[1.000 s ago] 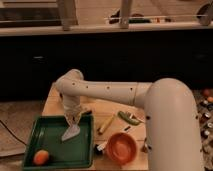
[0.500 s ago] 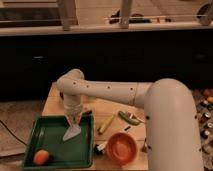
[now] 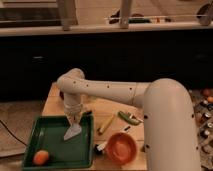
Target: Place towel in tray
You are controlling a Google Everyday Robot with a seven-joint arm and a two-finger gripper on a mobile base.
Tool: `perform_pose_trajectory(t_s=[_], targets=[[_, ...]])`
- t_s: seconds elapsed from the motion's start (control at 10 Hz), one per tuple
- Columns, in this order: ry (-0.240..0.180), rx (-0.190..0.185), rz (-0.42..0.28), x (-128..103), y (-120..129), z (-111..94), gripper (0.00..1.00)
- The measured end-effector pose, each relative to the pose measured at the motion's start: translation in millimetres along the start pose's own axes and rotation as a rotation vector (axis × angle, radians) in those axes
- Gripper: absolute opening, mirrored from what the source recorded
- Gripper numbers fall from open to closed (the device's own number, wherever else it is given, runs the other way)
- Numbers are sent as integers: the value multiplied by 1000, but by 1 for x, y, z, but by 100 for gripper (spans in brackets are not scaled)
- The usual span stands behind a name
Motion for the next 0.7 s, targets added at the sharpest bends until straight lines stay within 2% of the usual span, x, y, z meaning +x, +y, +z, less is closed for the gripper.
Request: perform_pose_trajectory(t_s=[0.2,0.3,0.4,0.7], targets=[[-23,-10,-6,4,-1,1,68],[-31,-13,-7,4,0,1,75],[-39,-16,-10,4,0,2,80],[-55,-26,-24,5,-3,3,80]])
